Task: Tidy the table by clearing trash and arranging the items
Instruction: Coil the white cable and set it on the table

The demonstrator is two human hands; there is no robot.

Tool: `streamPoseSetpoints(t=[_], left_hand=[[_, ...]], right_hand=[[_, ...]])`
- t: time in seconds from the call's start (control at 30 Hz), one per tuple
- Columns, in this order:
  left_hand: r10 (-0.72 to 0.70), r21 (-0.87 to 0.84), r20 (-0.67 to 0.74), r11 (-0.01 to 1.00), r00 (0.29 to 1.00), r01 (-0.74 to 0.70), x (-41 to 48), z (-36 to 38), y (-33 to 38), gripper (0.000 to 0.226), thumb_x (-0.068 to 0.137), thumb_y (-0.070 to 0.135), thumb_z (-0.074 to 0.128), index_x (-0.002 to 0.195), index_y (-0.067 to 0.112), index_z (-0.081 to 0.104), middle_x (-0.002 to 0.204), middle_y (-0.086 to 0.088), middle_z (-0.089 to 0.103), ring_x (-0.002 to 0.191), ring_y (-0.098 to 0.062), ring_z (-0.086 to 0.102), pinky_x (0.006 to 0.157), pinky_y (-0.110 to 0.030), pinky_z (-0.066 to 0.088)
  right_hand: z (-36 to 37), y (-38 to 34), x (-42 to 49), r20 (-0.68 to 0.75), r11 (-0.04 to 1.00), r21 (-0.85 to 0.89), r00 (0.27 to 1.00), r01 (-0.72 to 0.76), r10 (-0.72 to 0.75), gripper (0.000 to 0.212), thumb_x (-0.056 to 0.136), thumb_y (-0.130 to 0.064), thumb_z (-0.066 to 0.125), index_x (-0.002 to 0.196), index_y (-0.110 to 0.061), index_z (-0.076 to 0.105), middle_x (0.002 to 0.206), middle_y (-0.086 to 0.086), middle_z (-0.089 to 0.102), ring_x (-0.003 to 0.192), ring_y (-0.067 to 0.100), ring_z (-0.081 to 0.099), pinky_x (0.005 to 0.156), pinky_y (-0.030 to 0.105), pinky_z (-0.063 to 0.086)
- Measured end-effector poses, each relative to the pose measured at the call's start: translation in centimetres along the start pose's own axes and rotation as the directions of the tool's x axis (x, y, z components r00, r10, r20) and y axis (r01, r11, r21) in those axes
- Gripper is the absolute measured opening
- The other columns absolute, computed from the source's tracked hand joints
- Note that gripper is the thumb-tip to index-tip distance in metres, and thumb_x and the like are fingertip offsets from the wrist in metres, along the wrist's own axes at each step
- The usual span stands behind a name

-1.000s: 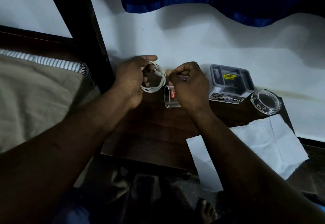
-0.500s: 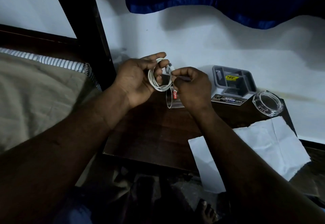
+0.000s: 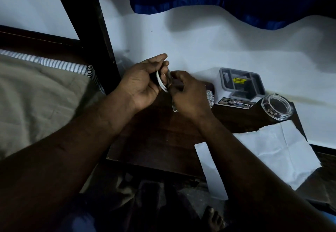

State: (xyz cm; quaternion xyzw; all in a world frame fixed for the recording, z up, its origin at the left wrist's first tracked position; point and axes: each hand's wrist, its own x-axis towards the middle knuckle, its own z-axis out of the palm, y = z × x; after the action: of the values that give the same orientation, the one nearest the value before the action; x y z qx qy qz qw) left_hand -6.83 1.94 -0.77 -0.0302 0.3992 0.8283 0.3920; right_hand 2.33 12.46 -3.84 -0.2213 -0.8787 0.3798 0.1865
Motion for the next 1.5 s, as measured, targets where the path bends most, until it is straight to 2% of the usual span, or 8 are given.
streamPoseSetpoints(t=[0.17,0.33,0.5,0.63,0.83,1.07,1.2,1.5], left_hand=[[0.008,-0.003,-0.015,1.000,1.000,-0.008,-0.1,0.6,0.2,0.020,0.101,0.015,0.057,0.116,0.004,0.063,0.084,-0.007,0.066,0.070,-0.016,0.064,0.068,-0.025,0.058],[0.016,0.158,-0.139,0.987,0.990,0.006,0.2,0.3,0.9,0.033,0.098,0.036,0.060,0.115,0.009,0.070,0.103,-0.008,0.077,0.090,-0.022,0.071,0.078,-0.029,0.055],[0.066,0.313,-0.199,0.950,0.978,0.000,0.5,-0.1,0.7,0.045,0.100,0.044,0.057,0.121,0.005,0.065,0.097,-0.007,0.074,0.077,-0.018,0.065,0.057,-0.024,0.052],[0.014,0.331,-0.157,0.943,0.988,0.039,1.1,-0.3,0.4,0.053,0.102,0.045,0.054,0.135,0.004,0.057,0.129,-0.014,0.063,0.100,-0.023,0.066,0.061,-0.026,0.058],[0.022,0.368,-0.136,0.929,0.991,0.030,2.3,-0.7,0.2,0.009,0.103,0.018,0.056,0.098,0.014,0.062,0.096,-0.012,0.069,0.079,-0.021,0.069,0.061,-0.029,0.060],[0.430,0.893,-0.258,0.449,0.865,0.044,4.8,-4.1,-0.1,0.018,0.088,0.012,0.065,0.103,0.020,0.070,0.108,-0.004,0.072,0.099,-0.023,0.069,0.089,-0.039,0.060],[0.404,0.989,-0.143,0.091,0.904,0.116,4.9,-5.5,-1.1,0.034,0.087,0.024,0.067,0.121,0.024,0.067,0.123,-0.004,0.069,0.113,-0.026,0.065,0.099,-0.039,0.054],[0.420,0.996,-0.080,-0.010,0.904,0.093,5.5,-5.8,-2.2,0.036,0.085,0.015,0.068,0.122,0.017,0.065,0.123,-0.006,0.069,0.116,-0.029,0.064,0.095,-0.030,0.051]], right_hand=[[-0.1,-0.6,-0.1,-0.011,0.987,-0.047,0.988,0.156,-0.156,0.040,0.083,-0.008,0.056,0.121,-0.010,0.068,0.114,0.007,0.074,0.105,0.027,0.069,0.090,0.043,0.055],[-0.7,-0.3,0.2,0.004,0.996,0.064,0.998,0.059,-0.060,0.051,0.082,-0.023,0.073,0.132,-0.021,0.063,0.125,-0.006,0.072,0.110,0.012,0.069,0.097,0.035,0.057],[-0.6,0.1,1.5,-0.049,0.986,0.167,0.999,0.011,-0.003,0.048,0.078,-0.035,0.085,0.122,-0.026,0.067,0.098,-0.014,0.073,0.086,-0.004,0.069,0.079,0.018,0.058],[0.5,0.6,2.1,-0.061,0.996,0.087,0.998,0.035,-0.029,0.035,0.078,-0.024,0.084,0.111,-0.024,0.071,0.086,-0.010,0.074,0.075,0.006,0.072,0.076,0.039,0.062],[1.3,1.2,4.0,-0.049,0.975,-0.189,0.990,0.118,-0.129,0.025,0.081,-0.019,0.068,0.106,-0.018,0.075,0.091,0.004,0.079,0.085,0.024,0.074,0.079,0.041,0.059],[2.0,1.4,6.3,0.035,0.935,-0.349,0.998,0.066,-0.057,0.026,0.081,-0.026,0.067,0.104,-0.019,0.078,0.099,0.006,0.078,0.097,0.028,0.070,0.085,0.038,0.056],[2.6,1.3,7.5,0.059,0.906,-0.420,0.998,0.057,-0.035,0.026,0.080,-0.020,0.069,0.104,-0.013,0.077,0.104,0.013,0.075,0.102,0.034,0.068,0.089,0.040,0.056],[2.9,2.2,9.5,0.118,0.834,-0.552,0.992,0.024,0.049,0.033,0.086,-0.028,0.073,0.115,-0.013,0.073,0.116,0.014,0.072,0.113,0.034,0.066,0.095,0.035,0.054]])
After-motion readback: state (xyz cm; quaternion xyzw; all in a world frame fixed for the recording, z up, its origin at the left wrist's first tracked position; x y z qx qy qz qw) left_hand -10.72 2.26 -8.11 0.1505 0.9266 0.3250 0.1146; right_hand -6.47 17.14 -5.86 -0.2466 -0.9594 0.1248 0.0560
